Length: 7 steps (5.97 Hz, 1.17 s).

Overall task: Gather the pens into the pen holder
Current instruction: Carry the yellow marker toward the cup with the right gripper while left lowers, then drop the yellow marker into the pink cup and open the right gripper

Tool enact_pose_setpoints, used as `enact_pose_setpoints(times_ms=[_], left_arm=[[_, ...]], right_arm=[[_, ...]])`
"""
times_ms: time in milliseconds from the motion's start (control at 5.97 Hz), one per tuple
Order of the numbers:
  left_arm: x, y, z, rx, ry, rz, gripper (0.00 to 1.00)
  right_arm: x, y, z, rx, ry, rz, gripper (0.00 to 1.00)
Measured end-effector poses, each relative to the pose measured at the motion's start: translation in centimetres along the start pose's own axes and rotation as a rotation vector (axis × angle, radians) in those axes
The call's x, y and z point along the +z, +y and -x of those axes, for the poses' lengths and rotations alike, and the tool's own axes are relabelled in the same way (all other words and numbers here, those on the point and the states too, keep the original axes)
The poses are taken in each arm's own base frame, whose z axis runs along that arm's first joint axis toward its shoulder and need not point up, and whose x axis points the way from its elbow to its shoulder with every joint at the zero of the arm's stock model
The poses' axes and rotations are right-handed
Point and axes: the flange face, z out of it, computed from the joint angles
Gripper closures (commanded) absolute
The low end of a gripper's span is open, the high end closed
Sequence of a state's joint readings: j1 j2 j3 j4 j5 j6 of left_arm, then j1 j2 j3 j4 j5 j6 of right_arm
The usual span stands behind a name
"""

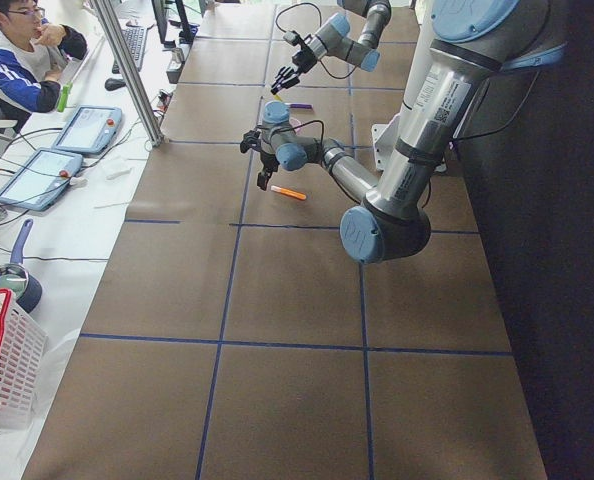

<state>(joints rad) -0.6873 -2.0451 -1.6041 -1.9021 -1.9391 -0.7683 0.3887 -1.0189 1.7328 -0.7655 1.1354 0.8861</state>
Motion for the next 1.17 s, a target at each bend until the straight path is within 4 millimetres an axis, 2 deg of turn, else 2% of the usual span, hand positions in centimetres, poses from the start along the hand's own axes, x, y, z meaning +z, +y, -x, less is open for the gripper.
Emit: enact_pose_setpoints(times_ms=[167,335,502,670,1004,1172], left_arm=[[0.0,0.0,0.0,0.0,0.001,-0.001,0.0],[0.0,0.0,-0.1,-0.001,0.001,-0.002,0.0],[0.1,0.1,-0.2,-0.001,0.001,0.001,0.0],[0.4,0.4,-0.4,0.001,0.002,0.007,0.0],[0.8,0.8,-0.7,0.006,0.002,0.015,0.0],[1.0,1.0,-1.0,0.008,0.004,0.02,0.0]], right_arm=[[0.6,0.7,0.1,-0.01,0.008,0.011,1.0],[1.1,1.6,0.1,-0.02,0.02,0.023,0.93],[1.5,2.8,0.2,-0.029,0.034,0.029,0.74],[1.8,3.6,0.2,-0.036,0.047,0.029,0.01],[1.9,4.1,0.3,-0.038,0.062,0.014,0.0],[1.5,3.7,0.7,-0.027,0.052,0.003,0.0]])
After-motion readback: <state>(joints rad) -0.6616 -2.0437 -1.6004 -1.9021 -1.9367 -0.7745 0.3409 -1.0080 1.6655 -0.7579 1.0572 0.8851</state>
